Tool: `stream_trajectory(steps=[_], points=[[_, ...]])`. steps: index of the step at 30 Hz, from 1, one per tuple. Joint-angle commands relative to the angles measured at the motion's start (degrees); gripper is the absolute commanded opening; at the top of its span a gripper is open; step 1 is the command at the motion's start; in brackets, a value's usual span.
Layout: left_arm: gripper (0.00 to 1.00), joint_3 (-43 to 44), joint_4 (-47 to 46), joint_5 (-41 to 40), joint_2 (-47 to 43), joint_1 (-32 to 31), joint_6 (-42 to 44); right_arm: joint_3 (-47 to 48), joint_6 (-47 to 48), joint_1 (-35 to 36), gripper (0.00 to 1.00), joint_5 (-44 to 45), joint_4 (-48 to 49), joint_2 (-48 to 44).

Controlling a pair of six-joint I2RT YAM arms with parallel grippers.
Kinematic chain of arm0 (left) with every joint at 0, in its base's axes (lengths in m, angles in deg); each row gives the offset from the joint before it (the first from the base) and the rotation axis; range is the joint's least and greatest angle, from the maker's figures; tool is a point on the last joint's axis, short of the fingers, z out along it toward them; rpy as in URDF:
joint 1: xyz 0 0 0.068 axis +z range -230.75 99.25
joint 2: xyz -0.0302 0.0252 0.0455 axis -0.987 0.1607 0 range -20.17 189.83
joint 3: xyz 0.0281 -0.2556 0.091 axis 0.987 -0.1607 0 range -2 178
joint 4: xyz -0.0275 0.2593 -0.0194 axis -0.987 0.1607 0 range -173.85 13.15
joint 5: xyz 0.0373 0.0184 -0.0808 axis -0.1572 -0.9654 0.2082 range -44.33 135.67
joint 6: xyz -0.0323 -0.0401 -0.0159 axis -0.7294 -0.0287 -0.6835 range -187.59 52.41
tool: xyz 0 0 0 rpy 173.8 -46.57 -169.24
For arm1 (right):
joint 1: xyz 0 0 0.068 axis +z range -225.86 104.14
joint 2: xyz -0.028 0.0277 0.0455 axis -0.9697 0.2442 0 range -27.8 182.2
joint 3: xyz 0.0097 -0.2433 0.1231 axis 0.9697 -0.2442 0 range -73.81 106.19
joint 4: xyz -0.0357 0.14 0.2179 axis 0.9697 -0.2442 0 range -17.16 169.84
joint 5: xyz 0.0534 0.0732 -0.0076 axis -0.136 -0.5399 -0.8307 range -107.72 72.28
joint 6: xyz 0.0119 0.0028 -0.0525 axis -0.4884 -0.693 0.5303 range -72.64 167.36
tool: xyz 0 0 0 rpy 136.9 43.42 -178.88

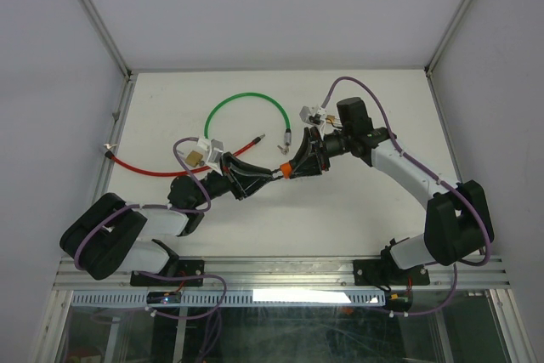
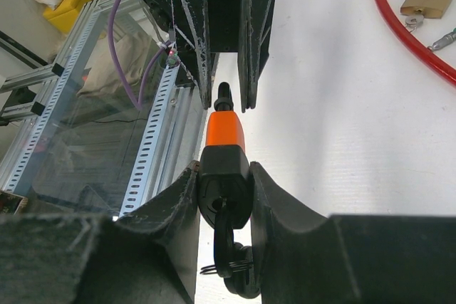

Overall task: Lock with the key
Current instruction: Lock the lock.

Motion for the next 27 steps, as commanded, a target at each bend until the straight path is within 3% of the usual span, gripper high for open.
stream_trajectory(steps=[1,13,20,27], points=[[0.28,0.7,-1.2,-0.3,-0.6,-0.2,1.4,1.8,-0.9,-0.5,0.0,-1.6,3.0,-1.0],[0.25,0.7,-0.1,-0.8,-0.4,-0.2,2.2,1.6,-1.5,-0.8,0.0,-1.5,3.8,-1.1],[0.01,1.1,-1.4,0.6,-0.4,-0.2,2.2,1.1,-1.8,-0.5,0.0,-1.6,4.2,-0.6],[0.0,1.9,-1.5,1.8,-0.6,-0.2,4.9,1.0,-3.1,0.6,0.0,-2.7,4.6,0.3]])
